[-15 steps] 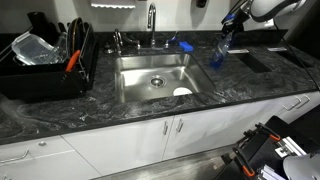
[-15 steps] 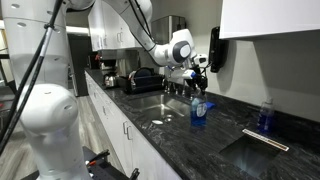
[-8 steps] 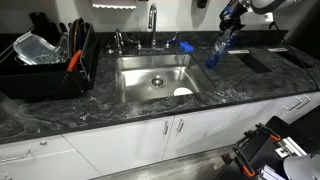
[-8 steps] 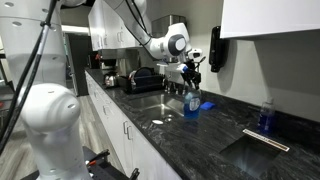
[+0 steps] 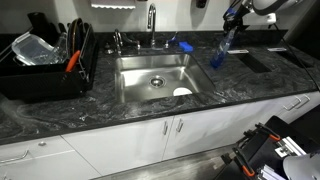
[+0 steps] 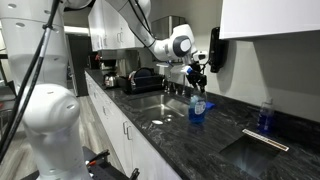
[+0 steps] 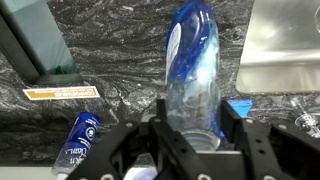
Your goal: Pick up the bottle from the counter and put it in the sink
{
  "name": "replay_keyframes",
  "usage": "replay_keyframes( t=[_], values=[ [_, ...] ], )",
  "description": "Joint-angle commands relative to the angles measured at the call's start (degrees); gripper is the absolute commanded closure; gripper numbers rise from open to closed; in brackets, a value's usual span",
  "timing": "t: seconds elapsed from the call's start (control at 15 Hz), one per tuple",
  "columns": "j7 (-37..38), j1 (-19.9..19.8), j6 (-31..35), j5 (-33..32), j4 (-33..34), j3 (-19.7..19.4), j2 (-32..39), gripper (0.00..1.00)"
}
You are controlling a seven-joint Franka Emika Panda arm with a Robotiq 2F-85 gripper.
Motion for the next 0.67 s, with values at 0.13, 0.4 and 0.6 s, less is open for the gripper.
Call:
replay_keyframes(
  t=[0.13,0.4,0.6],
  values=[
    [-2.8,1.2,1.9,3.8,-0.8,1.2,-1.5,0.72],
    [-6.0,3.5,4.2,9.4,-1.8,3.8,-2.9,0.72],
    [-8.8,5.1,5.4,10.8,-2.8,5.5,-3.4,0.72]
  ],
)
